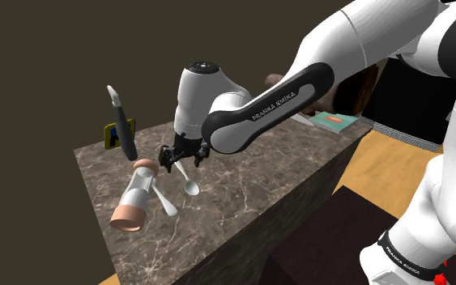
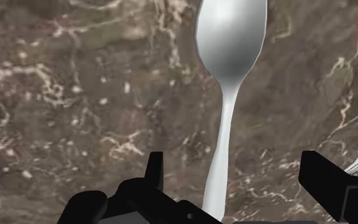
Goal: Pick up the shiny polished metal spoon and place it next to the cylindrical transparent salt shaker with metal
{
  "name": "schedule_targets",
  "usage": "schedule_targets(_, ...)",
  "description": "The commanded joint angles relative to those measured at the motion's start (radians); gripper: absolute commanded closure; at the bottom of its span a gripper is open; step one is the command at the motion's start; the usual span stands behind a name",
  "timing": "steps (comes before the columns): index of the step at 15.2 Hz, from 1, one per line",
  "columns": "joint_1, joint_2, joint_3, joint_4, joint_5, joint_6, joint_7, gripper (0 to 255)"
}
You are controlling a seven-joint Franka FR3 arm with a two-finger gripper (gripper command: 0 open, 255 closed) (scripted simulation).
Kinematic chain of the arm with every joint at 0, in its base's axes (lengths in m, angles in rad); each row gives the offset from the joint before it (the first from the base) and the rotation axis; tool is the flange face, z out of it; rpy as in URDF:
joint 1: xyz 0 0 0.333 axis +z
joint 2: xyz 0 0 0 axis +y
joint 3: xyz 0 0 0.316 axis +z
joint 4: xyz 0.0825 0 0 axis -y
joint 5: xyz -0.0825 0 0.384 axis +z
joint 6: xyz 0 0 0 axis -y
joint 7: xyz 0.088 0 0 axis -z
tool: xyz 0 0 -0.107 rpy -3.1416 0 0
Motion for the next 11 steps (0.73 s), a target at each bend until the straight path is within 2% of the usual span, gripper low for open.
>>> schedule_targets(1, 0.000, 0.000, 0.000, 0.000, 0.000, 0.000, 0.000, 0)
schedule_targets(5, -0.013, -0.098, 0.022, -0.005, 0.050, -0.088, -0.033, 0)
schedule_targets(11, -0.013, -0.099, 0.021, -0.005, 0.051, -0.088, -0.033, 0)
